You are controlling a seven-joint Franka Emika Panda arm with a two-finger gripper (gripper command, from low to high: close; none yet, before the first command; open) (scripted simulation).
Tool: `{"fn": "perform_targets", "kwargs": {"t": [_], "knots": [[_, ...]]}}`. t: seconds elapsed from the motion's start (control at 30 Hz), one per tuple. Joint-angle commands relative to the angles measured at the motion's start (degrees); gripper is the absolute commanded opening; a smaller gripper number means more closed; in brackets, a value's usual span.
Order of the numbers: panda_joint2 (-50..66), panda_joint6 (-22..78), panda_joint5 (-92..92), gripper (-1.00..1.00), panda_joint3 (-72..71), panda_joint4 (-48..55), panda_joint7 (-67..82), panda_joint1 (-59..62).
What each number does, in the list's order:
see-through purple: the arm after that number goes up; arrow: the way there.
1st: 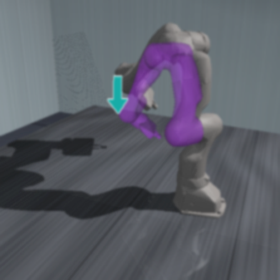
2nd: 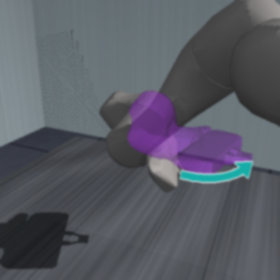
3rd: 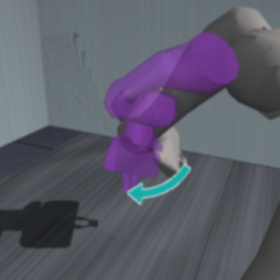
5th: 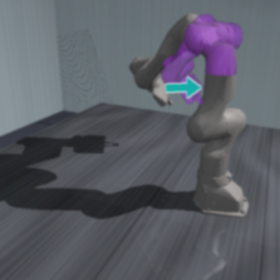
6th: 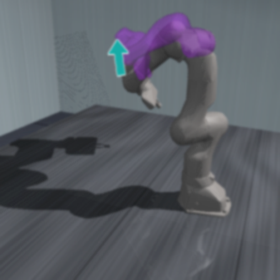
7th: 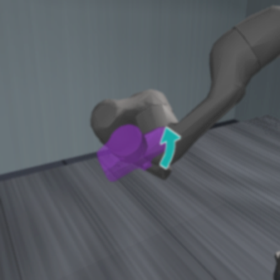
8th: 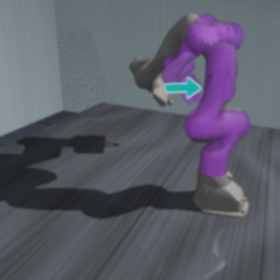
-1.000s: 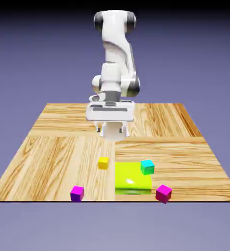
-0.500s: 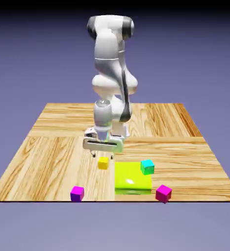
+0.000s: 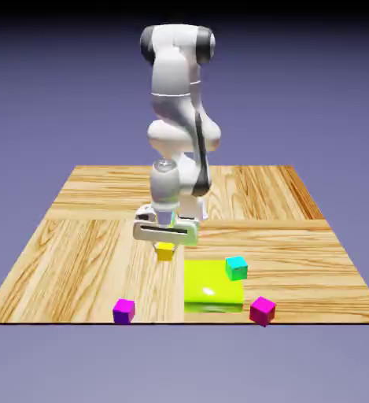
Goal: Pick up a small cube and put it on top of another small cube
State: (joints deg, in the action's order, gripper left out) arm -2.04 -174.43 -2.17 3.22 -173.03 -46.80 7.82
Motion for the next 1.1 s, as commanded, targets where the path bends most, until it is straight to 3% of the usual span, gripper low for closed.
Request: {"fn": "perform_targets", "kwargs": {"t": [0.0,0.07,0.83,1.07], "knots": [[-2.08,1.63,0.43,-1.00,0.01,-0.46,0.36,-0.07],[-2.12,1.65,0.44,-1.00,0.01,-0.47,0.36,-0.07],[20.83,26.81,-2.13,-1.00,-12.35,47.27,9.24,-19.63],[30.26,19.20,-4.31,-1.00,-10.44,49.05,7.78,-21.41]]}}
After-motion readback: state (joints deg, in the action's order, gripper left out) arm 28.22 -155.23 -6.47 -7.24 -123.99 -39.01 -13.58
